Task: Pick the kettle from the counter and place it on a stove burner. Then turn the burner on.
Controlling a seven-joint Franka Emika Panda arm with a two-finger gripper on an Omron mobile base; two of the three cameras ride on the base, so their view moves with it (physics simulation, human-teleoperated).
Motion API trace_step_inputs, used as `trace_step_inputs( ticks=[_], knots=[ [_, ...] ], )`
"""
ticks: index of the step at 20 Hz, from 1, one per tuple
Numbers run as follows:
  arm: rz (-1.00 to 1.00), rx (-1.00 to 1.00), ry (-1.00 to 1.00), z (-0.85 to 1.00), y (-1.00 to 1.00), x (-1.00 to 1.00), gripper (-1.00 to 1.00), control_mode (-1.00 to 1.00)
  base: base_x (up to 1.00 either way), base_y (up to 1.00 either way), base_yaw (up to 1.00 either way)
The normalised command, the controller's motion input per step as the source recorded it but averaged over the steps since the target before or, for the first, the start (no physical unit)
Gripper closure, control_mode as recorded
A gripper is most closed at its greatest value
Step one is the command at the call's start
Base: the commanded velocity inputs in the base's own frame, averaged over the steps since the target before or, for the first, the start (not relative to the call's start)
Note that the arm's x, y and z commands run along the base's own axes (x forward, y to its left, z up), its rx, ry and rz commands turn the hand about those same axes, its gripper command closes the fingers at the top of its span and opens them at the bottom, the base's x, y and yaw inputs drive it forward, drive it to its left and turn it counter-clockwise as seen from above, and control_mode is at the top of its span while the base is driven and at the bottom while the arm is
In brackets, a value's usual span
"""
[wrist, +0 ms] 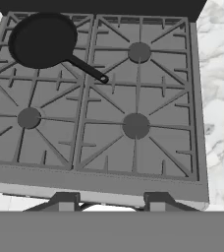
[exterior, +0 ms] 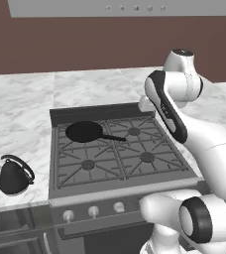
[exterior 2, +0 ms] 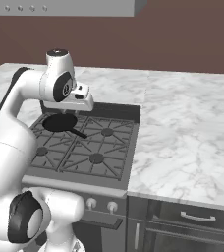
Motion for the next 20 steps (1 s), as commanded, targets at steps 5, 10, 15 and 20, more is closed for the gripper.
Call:
trace_step_inputs(
  ticks=[5, 10, 15, 20],
  knots=[
    [0.0, 0.0, 0.0, 0.0, 0.0, 0.0, -1.0, -1.0, 0.0, 0.0, 0.0],
    [0.0, 0.0, 0.0, 0.0, 0.0, 0.0, -1.0, -1.0, 0.0, 0.0, 0.0],
    [0.0, 0.0, 0.0, 0.0, 0.0, 0.0, -1.0, -1.0, 0.0, 0.0, 0.0],
    [0.0, 0.0, 0.0, 0.0, 0.0, 0.0, -1.0, -1.0, 0.0, 0.0, 0.0]
  ],
)
